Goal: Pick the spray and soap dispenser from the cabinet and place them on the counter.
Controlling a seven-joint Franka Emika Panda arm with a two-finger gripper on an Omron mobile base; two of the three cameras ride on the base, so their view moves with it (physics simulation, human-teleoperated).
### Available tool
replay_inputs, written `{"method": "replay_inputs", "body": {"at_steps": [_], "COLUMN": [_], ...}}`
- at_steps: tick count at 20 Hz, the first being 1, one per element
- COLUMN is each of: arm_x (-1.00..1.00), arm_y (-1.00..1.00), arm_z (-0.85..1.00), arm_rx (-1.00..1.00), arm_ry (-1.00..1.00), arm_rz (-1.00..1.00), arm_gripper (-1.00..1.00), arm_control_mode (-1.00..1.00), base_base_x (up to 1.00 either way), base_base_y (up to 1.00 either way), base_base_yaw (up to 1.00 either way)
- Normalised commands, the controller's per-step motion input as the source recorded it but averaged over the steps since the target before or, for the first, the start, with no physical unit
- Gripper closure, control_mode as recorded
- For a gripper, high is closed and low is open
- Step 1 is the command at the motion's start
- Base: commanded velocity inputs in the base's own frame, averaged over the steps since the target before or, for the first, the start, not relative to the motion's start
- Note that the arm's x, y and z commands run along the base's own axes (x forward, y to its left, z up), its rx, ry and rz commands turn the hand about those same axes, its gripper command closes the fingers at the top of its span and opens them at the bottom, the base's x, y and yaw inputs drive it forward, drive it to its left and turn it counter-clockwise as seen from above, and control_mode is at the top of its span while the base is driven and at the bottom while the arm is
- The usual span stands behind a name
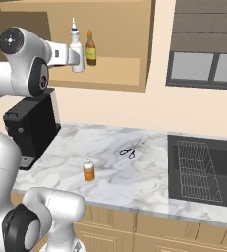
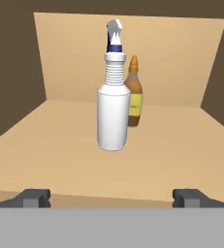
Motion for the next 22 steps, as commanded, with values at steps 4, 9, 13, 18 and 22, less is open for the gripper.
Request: {"method": "replay_inputs", "body": {"at_steps": [4,9,13,18,22], "arm_x": [0.19,0.30,0.24,0.28,0.32], "arm_y": [0.01,0.00,0.00,0.00,0.00], "arm_z": [-0.02,-0.06,-0.07,-0.08,-0.09], "arm_rx": [0.00,0.00,0.00,0.00,0.00], "arm_ry": [0.00,0.00,0.00,0.00,0.00], "arm_rz": [0.00,-0.01,0.00,0.00,0.00], "arm_gripper": [-1.00,-1.00,-1.00,-1.00,-1.00], "arm_control_mode": [-1.00,-1.00,-1.00,-1.00,-1.00], "base_base_x": [0.00,0.00,0.00,0.00,0.00], "base_base_y": [0.00,0.00,0.00,0.00,0.00], "base_base_yaw": [0.00,0.00,0.00,0.00,0.00]}}
